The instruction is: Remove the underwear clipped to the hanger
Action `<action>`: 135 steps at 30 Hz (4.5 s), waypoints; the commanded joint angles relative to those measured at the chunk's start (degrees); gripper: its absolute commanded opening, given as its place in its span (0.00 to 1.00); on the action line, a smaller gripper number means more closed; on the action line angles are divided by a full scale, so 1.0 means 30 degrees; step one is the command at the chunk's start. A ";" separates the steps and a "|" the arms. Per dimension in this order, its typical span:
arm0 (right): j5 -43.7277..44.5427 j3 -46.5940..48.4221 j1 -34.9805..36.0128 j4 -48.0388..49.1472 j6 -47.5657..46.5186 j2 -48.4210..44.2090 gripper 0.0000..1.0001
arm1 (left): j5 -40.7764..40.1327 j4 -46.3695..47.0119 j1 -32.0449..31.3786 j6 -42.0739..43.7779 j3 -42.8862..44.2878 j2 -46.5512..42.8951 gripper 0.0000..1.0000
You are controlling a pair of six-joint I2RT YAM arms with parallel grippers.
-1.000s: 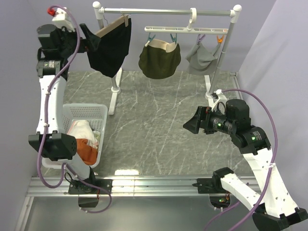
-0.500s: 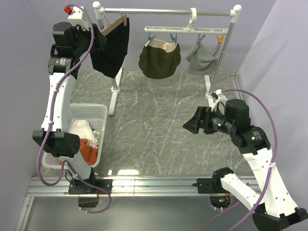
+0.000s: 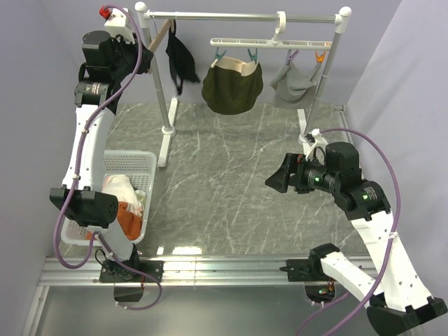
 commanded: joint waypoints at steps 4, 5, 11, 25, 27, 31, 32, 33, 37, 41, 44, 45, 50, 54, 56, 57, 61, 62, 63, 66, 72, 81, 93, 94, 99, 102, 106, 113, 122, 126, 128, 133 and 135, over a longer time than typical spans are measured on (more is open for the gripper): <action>-0.0050 0.0035 0.0079 0.0913 0.0036 0.0227 1.00 | -0.0028 0.1244 -0.0334 -0.0806 0.1082 0.0288 0.00; -0.0050 0.0035 0.0079 0.0942 0.0065 0.0256 1.00 | -0.0027 0.1363 -0.0538 -0.0837 0.1314 0.0318 0.00; -0.0080 -0.0228 0.0079 0.1177 0.0153 0.0286 1.00 | -0.1341 0.2679 -0.1563 -0.0837 0.2193 0.0757 0.00; -0.0226 -0.0961 0.0079 0.1646 -0.0081 0.0930 1.00 | -0.5536 0.5495 -0.2766 0.0716 0.3015 0.1284 0.00; -0.0197 -0.0932 0.0079 0.1675 -0.0168 0.1193 1.00 | -0.5390 0.5407 -0.2825 0.0658 0.3104 0.1314 0.00; -0.0255 -0.1164 0.0108 0.1938 -0.0169 0.1341 1.00 | -0.5942 0.6221 -0.3468 0.1648 0.1385 0.0321 0.00; -0.0255 -0.1253 0.0079 0.2026 -0.0169 0.1399 1.00 | -0.6003 0.6575 -0.3701 0.1856 0.0853 -0.0291 0.00; -0.0313 -0.1370 0.0079 0.2201 -0.0140 0.1428 1.00 | -0.5975 0.6956 -0.3762 0.1974 0.0355 -0.0616 0.00; -0.0577 -0.1926 0.0079 0.2554 -0.0052 0.1633 1.00 | -0.6208 0.8306 -0.3792 0.2209 -0.1027 -0.1294 0.00; -0.0578 -0.2103 0.0079 0.2759 -0.0139 0.1809 1.00 | -0.6530 0.8513 -0.3792 0.2239 -0.0793 -0.1292 0.00; -0.0578 -0.2133 0.0079 0.2759 -0.0256 0.1897 1.00 | -0.6649 0.9974 -0.3792 0.2181 -0.1085 -0.1730 0.00; -0.0578 -0.2133 0.0079 0.2759 -0.0286 0.1897 1.00 | -0.6562 1.0470 -0.3792 0.2123 -0.1144 -0.1791 0.00; -0.0577 -0.2250 0.0079 0.2847 -0.0345 0.1985 1.00 | -0.5450 0.9041 -0.3792 0.1801 0.0322 -0.1526 0.00; -0.0578 -0.2600 0.0108 0.3051 -0.0286 0.1839 1.00 | -0.4365 0.9272 -0.3792 0.0924 -0.2827 -0.3280 0.00; -0.0636 -0.2776 0.0108 0.3169 -0.0228 0.1751 1.00 | -0.4305 1.0267 -0.3792 0.0629 -0.4505 -0.4833 0.00; -0.0694 -0.2893 0.0108 0.3256 -0.0198 0.1664 1.00 | -0.4189 1.0531 -0.3792 0.0454 -0.5789 -0.5331 0.00; -0.0841 -0.3100 0.0108 0.3374 -0.0285 0.1721 1.00 | -0.4071 1.0740 -0.3792 0.0130 -0.7616 -0.6974 0.00; -0.0841 -0.3100 0.0079 0.3374 -0.0257 0.1780 1.00 | -0.3954 1.0710 -0.3792 -0.0015 -0.7967 -0.7557 0.00; -0.0870 -0.3042 0.0079 0.3432 -0.0257 0.1809 1.00 | -0.3953 1.0826 -0.3792 -0.0278 -0.8666 -0.7911 0.00; -0.0841 -0.2895 0.0108 0.3783 -0.0111 0.1722 1.00 | -0.2814 1.0828 -0.3792 -0.1125 -1.0102 -0.9463 0.00; -0.0870 -0.1695 0.0108 0.3902 -0.0022 0.1341 1.00 | -0.0323 0.8719 -0.3792 -0.2299 -1.2710 -1.4001 0.00; -0.2596 0.1232 0.0197 0.5540 -0.1308 0.0901 1.00 | 0.2897 0.2158 -0.3792 -0.5432 -1.2367 -1.9103 0.00; -0.6964 0.4980 0.1192 0.5343 -0.3265 0.2218 1.00 | 0.9079 -0.0545 -0.3821 -0.9711 -1.3535 -2.1362 0.00; -0.7080 0.5276 0.1250 0.4757 -0.3738 0.2452 1.00 | 0.9606 -0.0366 -0.3821 -0.9859 -1.3624 -2.1217 0.00; -0.8835 0.6130 0.1368 0.2204 -0.5645 0.2426 1.00 | 1.2942 0.0658 -0.3821 -1.0533 -1.3858 -2.0308 0.00; -0.9657 0.5924 0.1835 0.1678 -0.6055 0.2366 1.00 | 1.4671 0.2004 -0.3821 -1.1323 -1.4239 -1.9664 0.00; -0.9835 0.6186 0.2861 0.0622 -0.6730 0.2804 1.00 | 1.6256 0.4785 -0.3821 -1.3020 -1.5204 -1.8640 0.00; -1.0625 0.7417 0.4004 0.0270 -0.6965 0.3536 1.00 | 1.6966 0.6491 -0.3850 -1.3786 -1.5968 -1.6471 0.00; -0.9372 0.7856 0.6603 0.0739 -0.6730 0.4825 0.98 | 1.7520 0.8512 -0.4113 -1.4516 -1.6204 -1.4654 0.00; -0.6883 0.8091 0.8543 0.1147 -0.6731 0.5705 0.98 | 1.8017 0.8512 -0.4756 -1.4255 -1.5530 -1.3659 0.00; -0.5182 0.8034 0.8867 0.1788 -0.6674 0.5969 0.97 | 1.8136 0.8454 -0.4904 -1.4139 -1.5296 -1.3540 0.00; -0.4503 0.8237 0.8986 0.3314 -0.5912 0.6525 0.78 | 1.8283 0.7810 -0.5081 -1.3524 -1.5382 -1.3539 0.00; -0.4591 0.8676 0.9015 0.3404 -0.5735 0.7050 0.46 | 1.8225 0.7518 -0.5081 -1.3348 -1.5324 -1.3568 0.00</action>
